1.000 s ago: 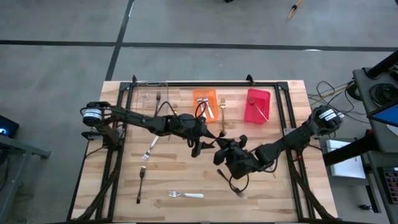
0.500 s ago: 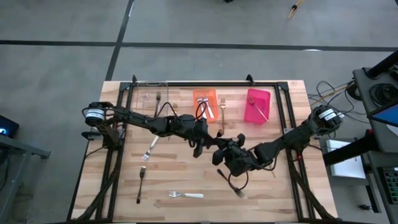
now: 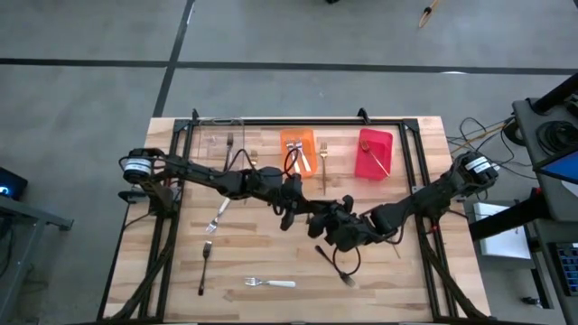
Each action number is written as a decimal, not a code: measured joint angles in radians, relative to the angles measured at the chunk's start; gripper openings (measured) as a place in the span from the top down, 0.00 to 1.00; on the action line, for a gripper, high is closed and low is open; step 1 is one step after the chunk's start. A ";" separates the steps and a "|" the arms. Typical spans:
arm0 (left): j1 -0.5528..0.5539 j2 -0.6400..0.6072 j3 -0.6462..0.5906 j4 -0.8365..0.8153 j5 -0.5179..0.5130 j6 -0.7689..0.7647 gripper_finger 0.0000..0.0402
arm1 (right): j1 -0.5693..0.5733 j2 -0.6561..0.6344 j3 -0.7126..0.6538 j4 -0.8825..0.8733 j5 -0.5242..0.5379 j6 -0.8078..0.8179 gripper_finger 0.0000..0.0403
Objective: Sort silverware by color (type)
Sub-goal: Put the right black fork into the transparent bin
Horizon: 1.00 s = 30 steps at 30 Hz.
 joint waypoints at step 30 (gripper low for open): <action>-0.007 -0.025 -0.002 0.173 -0.113 0.029 1.00 | -0.004 -0.194 0.000 -0.001 0.081 0.350 0.77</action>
